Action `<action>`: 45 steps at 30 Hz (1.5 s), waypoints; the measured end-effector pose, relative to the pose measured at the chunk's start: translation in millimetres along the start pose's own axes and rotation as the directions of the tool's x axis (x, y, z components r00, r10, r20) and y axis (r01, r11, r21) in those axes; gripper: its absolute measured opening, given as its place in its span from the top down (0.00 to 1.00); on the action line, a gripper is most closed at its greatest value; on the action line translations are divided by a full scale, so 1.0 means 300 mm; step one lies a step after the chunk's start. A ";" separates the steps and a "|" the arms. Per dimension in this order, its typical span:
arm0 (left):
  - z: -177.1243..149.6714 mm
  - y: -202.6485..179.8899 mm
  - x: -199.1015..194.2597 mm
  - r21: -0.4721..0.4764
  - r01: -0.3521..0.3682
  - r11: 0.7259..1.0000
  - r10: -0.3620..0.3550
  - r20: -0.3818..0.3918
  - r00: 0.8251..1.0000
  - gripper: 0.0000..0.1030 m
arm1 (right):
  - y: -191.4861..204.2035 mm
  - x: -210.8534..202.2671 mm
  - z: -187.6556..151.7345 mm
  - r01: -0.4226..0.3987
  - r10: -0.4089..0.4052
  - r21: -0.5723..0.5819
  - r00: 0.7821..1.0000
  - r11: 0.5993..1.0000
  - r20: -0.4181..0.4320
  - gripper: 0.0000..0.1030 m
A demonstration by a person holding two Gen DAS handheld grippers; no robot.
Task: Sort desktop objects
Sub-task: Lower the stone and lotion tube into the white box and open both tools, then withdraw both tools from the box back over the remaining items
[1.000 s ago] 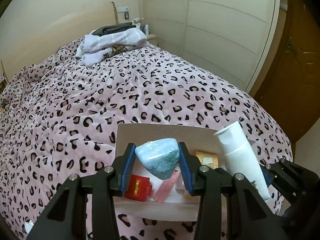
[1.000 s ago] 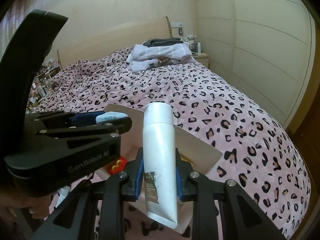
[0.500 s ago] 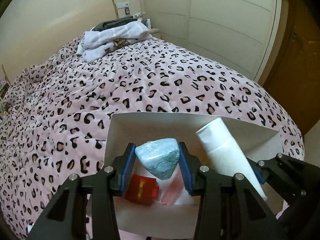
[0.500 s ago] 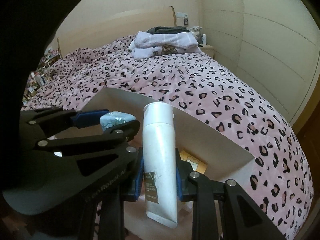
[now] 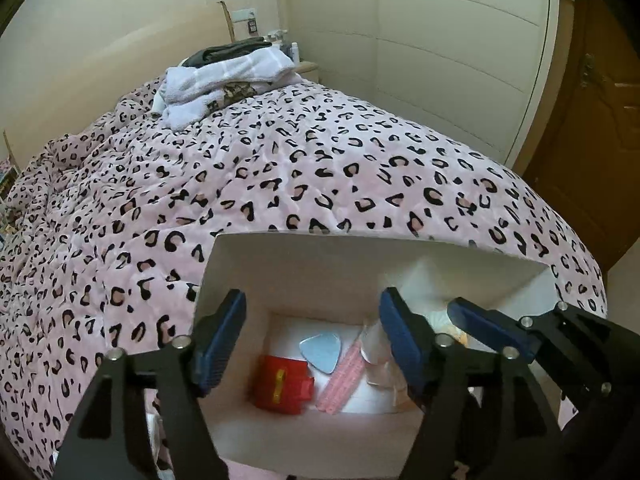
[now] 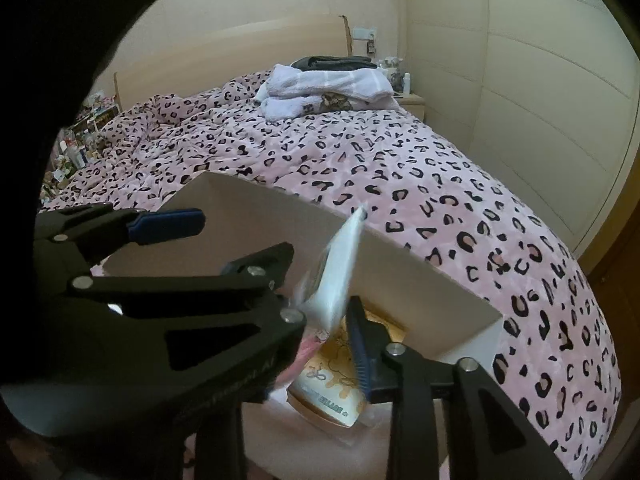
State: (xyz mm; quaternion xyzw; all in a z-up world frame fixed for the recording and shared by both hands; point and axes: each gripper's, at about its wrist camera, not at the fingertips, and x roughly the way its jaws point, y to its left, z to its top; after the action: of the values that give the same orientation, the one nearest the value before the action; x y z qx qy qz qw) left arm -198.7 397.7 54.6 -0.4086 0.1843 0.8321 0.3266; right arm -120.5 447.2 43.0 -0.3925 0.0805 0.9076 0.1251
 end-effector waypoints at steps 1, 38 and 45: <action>0.000 0.002 -0.003 -0.003 0.005 1.000 -0.005 0.000 1.000 0.28 | 0.003 -0.004 0.001 0.000 0.000 -0.005 1.000 1.000 -0.002 0.65; -0.613 0.272 -0.538 -0.232 -0.121 0.965 0.128 0.014 0.992 0.18 | 0.217 -0.352 -0.210 -0.104 0.105 0.015 0.990 0.994 -0.098 0.62; -0.778 0.374 -0.584 -0.319 -0.170 0.932 0.169 -0.029 0.985 0.18 | 0.364 -0.340 -0.272 -0.148 0.141 -0.033 0.979 0.988 -0.149 0.62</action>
State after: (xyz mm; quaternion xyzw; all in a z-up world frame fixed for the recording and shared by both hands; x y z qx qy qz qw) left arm -66.7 114.2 59.7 -0.4392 0.0815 0.8758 0.1829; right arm -28.4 306.2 67.5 -0.4537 0.0979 0.8847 0.0440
